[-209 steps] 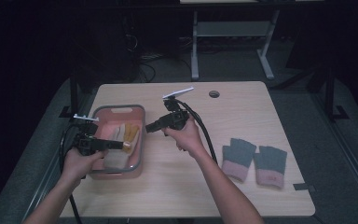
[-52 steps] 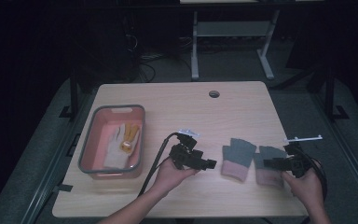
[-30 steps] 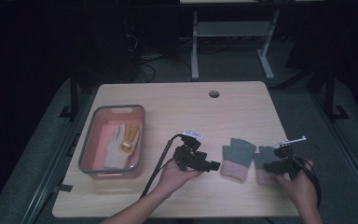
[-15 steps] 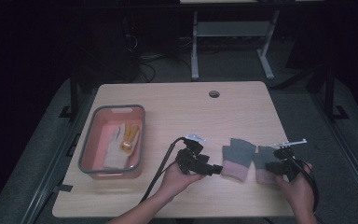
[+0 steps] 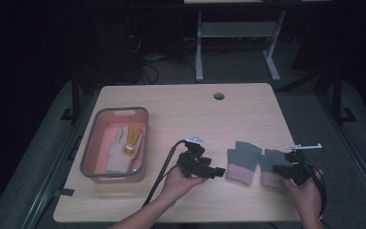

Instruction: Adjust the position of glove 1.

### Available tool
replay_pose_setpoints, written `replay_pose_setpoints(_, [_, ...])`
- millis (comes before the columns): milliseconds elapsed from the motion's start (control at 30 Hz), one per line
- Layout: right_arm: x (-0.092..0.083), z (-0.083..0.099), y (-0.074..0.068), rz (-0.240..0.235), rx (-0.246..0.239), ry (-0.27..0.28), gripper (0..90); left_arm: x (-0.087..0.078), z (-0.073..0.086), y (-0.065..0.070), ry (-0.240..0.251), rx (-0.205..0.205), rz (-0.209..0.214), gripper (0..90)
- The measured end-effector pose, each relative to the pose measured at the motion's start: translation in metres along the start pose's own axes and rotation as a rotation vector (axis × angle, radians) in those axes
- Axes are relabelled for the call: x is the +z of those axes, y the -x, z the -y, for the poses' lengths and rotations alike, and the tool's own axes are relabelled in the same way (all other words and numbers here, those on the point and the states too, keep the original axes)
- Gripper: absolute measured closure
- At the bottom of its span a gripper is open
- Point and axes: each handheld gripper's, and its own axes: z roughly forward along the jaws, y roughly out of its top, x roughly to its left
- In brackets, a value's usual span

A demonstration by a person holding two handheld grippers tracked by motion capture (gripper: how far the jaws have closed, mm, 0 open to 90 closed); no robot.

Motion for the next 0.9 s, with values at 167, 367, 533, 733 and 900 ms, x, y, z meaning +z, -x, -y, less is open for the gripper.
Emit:
replay_pose_setpoints(167, [-0.003, 0.000, 0.000, -0.003, -0.002, 0.001, 84.4, 0.000, 0.000, 0.000, 0.001, 0.003, -0.002, 28.2])
replay_pose_setpoints(367, [-0.016, -0.004, -0.003, -0.009, 0.004, 0.034, 84.5, -0.002, 0.000, -0.001, 0.009, 0.004, -0.009, 28.2])
replay_pose_setpoints(533, [-0.022, -0.011, -0.015, -0.038, -0.017, 0.033, 84.4, -0.002, -0.001, -0.003, 0.011, 0.002, -0.019, 28.1])
replay_pose_setpoints(733, [-0.019, -0.023, -0.039, -0.054, -0.044, 0.021, 84.2, -0.004, 0.000, -0.004, 0.008, 0.009, -0.024, 27.9])
replay_pose_setpoints(900, [-0.010, -0.031, -0.058, -0.059, -0.070, 0.009, 84.2, -0.005, 0.000, -0.005, 0.008, 0.012, -0.031, 27.9])
